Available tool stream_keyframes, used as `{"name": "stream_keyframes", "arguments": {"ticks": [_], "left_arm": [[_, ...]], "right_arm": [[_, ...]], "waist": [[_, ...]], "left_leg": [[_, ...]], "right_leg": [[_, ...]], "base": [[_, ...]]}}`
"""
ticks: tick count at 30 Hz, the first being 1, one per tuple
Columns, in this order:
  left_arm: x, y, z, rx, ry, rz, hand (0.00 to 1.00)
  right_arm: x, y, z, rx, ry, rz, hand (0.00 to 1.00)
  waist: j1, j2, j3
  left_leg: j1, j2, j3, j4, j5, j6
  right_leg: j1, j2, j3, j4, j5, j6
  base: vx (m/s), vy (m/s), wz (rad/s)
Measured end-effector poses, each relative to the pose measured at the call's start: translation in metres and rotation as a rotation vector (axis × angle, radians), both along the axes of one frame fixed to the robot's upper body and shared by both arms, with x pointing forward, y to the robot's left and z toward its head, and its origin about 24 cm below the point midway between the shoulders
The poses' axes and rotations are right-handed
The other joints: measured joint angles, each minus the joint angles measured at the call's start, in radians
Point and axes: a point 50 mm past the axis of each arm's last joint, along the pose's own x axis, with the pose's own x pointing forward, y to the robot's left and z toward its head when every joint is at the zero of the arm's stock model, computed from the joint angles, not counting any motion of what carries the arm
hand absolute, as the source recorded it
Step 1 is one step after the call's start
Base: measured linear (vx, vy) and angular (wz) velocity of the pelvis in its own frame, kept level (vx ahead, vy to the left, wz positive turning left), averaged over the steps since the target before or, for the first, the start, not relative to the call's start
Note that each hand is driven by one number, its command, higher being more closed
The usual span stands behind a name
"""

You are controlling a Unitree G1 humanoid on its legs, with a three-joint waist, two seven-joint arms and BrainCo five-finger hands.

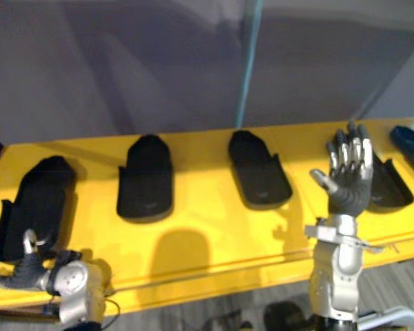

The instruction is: Walk over and take plastic housings, then place them on the shelf

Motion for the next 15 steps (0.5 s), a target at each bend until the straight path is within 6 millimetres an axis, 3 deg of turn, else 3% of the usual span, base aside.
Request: {"name": "stream_keyframes", "arguments": {"ticks": [15], "left_arm": [[0.003, 0.023, -0.006, 0.008, 0.056, 0.059, 0.00]], "right_arm": [[0.001, -0.006, -0.003, -0.031, 0.020, 0.039, 0.00]], "waist": [[-0.029, 0.019, -0.008]], "left_leg": [[0.002, 0.002, 0.026, 0.001, 0.000, 0.000]], "right_leg": [[-0.004, 0.006, 0.025, -0.016, 0.017, -0.002]], "base": [[-0.02, 0.000, -0.04]]}}
